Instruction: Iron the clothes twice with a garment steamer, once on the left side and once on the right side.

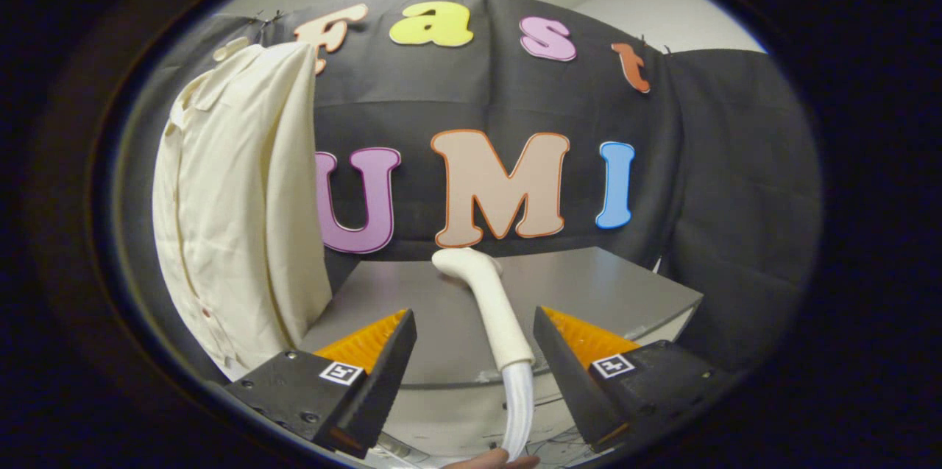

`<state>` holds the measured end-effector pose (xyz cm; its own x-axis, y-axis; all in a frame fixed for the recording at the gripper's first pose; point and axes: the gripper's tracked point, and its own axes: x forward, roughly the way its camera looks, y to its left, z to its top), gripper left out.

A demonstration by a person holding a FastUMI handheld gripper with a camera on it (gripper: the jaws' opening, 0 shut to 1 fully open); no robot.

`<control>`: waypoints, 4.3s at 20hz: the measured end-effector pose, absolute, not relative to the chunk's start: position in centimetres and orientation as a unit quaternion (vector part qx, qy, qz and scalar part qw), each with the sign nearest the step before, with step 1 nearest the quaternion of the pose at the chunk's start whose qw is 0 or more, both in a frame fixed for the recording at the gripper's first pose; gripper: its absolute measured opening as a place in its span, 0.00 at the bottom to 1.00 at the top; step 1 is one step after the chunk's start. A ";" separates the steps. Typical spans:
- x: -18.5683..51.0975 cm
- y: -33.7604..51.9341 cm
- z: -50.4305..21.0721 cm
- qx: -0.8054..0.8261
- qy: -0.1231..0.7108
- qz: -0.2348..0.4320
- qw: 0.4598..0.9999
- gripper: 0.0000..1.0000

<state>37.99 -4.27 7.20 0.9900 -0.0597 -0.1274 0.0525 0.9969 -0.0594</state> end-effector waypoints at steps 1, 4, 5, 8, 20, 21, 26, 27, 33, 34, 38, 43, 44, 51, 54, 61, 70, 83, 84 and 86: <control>39.5 -4.2 7.1 -0.018 0.072 -0.021 0.997 0.98; 43.4 -4.9 6.7 -0.007 0.108 -0.016 0.994 0.98; 44.5 -5.0 6.4 -0.009 0.123 -0.014 0.992 0.98; 47.1 -5.1 4.7 -0.019 0.184 -0.009 0.983 0.97; 52.0 -6.5 0.9 -0.014 0.330 -0.050 0.943 0.55; 52.3 -6.5 0.6 -0.024 0.329 -0.047 0.943 0.54; 52.2 -6.8 0.7 -0.048 0.327 -0.048 0.943 0.40; 52.0 -6.8 0.9 -0.051 0.322 -0.053 0.944 0.37; 49.1 -5.3 5.9 -0.047 0.239 -0.053 0.968 0.36; 48.1 -4.8 6.6 -0.042 0.228 -0.052 0.971 0.36; 43.2 -2.3 8.9 -0.046 0.192 -0.056 0.979 0.35; 34.5 4.5 13.9 -0.060 0.119 -0.043 0.990 0.35; 32.6 5.9 14.9 -0.062 0.108 -0.041 0.991 0.35; 21.4 17.8 19.2 -0.054 0.044 0.023 0.997 0.35; 18.0 22.7 19.4 -0.032 0.030 0.051 0.998 0.34; 15.4 31.2 16.5 0.009 0.025 0.091 0.995 0.34; 19.1 36.6 12.7 -0.021 0.040 0.109 0.993 0.34; 30.2 42.5 10.3 -0.034 0.054 0.089 0.994 0.34; 30.8 42.6 10.2 -0.035 0.054 0.085 0.994 0.34; 31.2 42.5 9.9 -0.031 0.045 0.081 0.995 0.35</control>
